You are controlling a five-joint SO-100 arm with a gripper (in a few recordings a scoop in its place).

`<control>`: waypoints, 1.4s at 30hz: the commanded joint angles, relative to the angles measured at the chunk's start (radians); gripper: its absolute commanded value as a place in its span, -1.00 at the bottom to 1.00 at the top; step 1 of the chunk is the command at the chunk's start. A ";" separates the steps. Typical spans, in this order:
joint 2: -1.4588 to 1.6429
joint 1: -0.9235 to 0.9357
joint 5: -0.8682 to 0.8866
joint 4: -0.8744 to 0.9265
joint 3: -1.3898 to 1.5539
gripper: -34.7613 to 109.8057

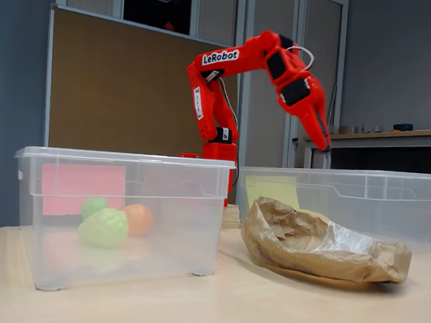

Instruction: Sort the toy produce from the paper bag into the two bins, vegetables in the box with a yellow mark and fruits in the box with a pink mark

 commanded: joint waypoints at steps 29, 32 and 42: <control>1.149 0.155 -0.864 0.066 0.953 -0.52; 1.169 0.143 -0.911 0.181 0.953 -0.52; 1.170 0.140 -0.969 0.245 0.953 -0.52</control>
